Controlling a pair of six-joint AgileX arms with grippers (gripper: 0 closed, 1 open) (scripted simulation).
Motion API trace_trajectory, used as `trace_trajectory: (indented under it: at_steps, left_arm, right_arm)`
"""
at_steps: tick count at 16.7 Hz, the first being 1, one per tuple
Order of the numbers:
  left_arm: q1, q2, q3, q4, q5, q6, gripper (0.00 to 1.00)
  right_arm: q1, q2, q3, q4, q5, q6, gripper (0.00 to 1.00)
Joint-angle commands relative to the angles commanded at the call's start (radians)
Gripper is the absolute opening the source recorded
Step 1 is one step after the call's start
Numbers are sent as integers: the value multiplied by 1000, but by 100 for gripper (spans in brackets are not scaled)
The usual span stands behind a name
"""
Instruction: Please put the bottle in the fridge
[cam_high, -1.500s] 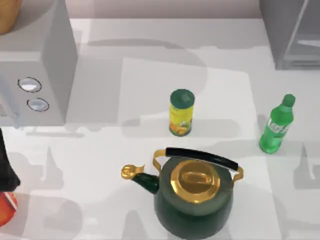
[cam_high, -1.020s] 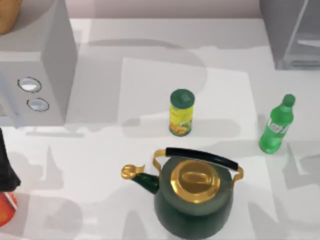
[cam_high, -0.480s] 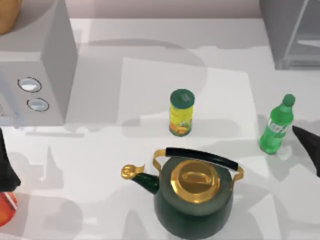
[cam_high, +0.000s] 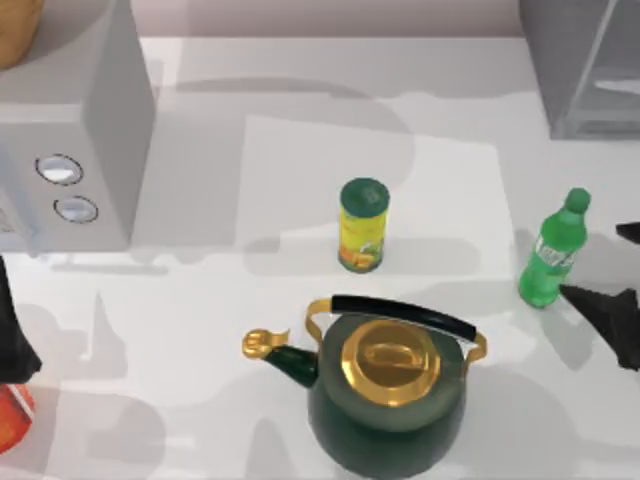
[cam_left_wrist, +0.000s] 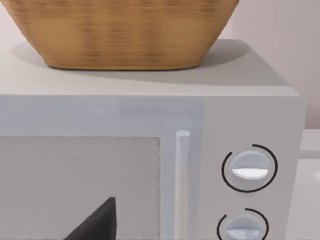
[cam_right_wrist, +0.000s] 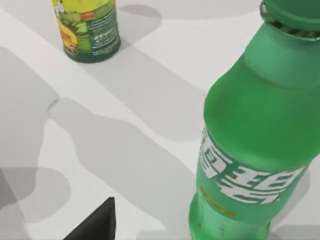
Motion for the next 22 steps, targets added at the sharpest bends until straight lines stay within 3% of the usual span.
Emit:
trace_trajectory:
  at_steps: [7,15,20,22]
  left_arm:
    - [0,0,0,0,0,0,100]
    - [0,0,0,0,0,0,100]
    - [0,0,0,0,0,0,100]
    - [0,0,0,0,0,0,100]
  right_arm:
    - [11,20,3,17,7,5,100]
    - [142,273,72,266,116,111,100]
    - [151,287,76,280,123,117,100]
    - [151,287,76,280,123,117,85]
